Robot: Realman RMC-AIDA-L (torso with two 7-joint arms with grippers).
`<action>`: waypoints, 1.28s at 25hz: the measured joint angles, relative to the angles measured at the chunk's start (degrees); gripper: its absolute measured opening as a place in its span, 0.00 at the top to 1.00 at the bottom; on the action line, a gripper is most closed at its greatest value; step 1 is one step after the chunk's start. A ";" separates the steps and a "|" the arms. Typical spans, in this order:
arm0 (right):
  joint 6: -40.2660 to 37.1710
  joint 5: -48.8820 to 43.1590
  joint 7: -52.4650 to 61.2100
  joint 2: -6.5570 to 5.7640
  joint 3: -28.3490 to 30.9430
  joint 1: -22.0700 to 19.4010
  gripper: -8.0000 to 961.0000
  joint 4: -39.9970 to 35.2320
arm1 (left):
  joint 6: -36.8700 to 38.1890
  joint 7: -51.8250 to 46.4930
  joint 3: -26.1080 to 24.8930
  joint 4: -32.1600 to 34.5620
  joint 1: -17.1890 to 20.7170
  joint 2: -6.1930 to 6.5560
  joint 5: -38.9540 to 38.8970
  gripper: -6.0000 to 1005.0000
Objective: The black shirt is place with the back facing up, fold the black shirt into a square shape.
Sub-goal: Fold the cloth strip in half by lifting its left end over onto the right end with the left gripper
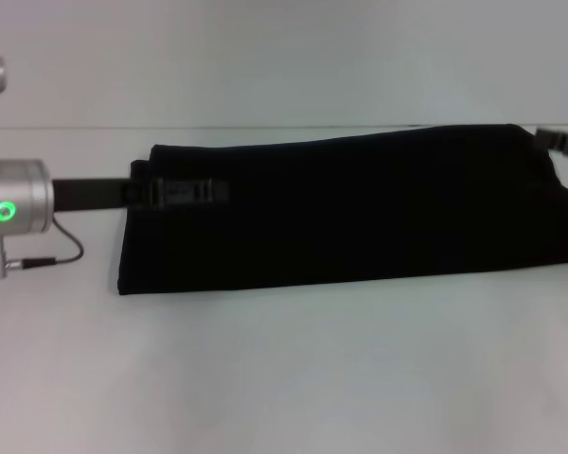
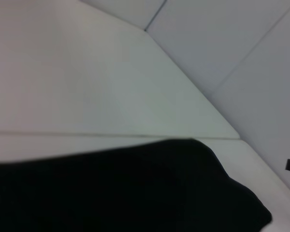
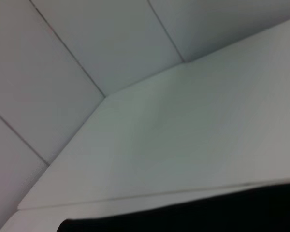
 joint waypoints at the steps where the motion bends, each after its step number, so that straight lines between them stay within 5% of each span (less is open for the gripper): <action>1: -0.78 0.00 0.02 -0.01 0.02 -0.63 0.13 -0.03 | 1.00 0.01 -0.23 0.39 0.66 -0.06 0.11 0.18; 3: -1.84 -0.20 0.32 -0.26 -0.06 -1.95 0.06 -0.10 | 2.69 -0.02 -0.61 1.28 2.16 -0.21 0.52 0.15; 11: -2.35 -4.31 4.46 -1.52 -0.33 -4.42 0.06 -1.64 | 1.70 -0.04 -3.81 2.79 6.68 -0.42 5.43 0.13; 25: -2.25 -5.02 5.83 -1.61 -0.24 -4.26 0.07 -1.80 | -10.71 -0.67 -3.02 -2.22 6.09 -0.50 10.68 0.16; 32: -1.76 -4.96 6.05 -1.76 -0.24 -3.85 0.07 -1.80 | -11.03 -0.69 -2.06 -2.84 5.81 -0.34 11.41 0.18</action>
